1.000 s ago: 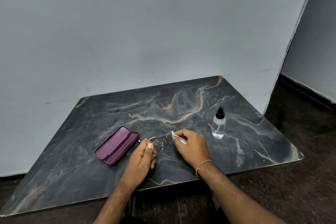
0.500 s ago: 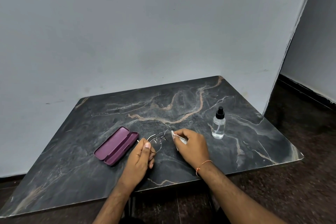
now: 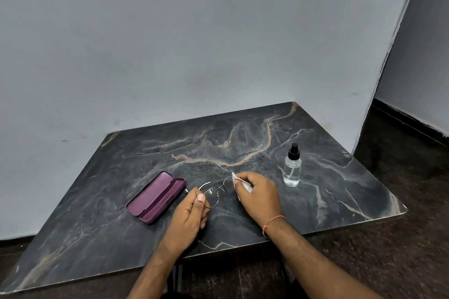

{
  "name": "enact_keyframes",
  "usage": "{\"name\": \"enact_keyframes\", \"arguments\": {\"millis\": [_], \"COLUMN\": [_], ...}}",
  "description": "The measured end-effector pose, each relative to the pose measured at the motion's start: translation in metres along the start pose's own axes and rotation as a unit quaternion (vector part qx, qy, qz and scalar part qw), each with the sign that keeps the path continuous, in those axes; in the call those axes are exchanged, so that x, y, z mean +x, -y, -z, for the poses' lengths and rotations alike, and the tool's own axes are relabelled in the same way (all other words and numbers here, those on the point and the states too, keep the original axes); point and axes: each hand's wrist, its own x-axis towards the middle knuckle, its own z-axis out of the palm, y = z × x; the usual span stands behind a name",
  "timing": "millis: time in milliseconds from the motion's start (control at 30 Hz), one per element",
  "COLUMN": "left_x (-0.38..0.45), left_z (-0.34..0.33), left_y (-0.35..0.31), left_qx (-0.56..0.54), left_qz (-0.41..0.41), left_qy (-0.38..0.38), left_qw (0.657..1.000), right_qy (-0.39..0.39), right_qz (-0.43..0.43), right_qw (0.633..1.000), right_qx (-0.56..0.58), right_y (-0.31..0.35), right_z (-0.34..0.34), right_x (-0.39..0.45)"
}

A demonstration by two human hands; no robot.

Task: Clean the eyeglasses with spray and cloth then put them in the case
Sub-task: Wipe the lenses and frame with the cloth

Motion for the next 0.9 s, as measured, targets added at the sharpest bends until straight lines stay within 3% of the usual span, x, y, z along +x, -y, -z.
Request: {"name": "enact_keyframes", "arguments": {"millis": [167,433,667,900], "left_x": [-0.001,-0.001,-0.004,-0.005], "left_z": [0.000,0.000,0.000,0.000], "left_y": [-0.002,-0.003,-0.010,-0.011], "left_qx": [0.008,0.026,0.031,0.035], "left_qz": [0.003,0.008,0.002,0.005], "left_qy": [0.001,0.012,0.010,0.015], "left_qw": [1.000,1.000,0.999,0.999], "right_qy": [0.055,-0.011,0.045,-0.003], "right_qz": [0.081,0.005,0.090,0.010], "right_qw": [0.995,1.000,0.994,1.000], "right_qx": [0.033,0.007,0.040,0.011], "right_y": [0.004,0.002,0.005,0.001], "right_z": [0.002,0.001,0.001,0.000], "right_x": [-0.006,0.000,-0.006,0.003]}}
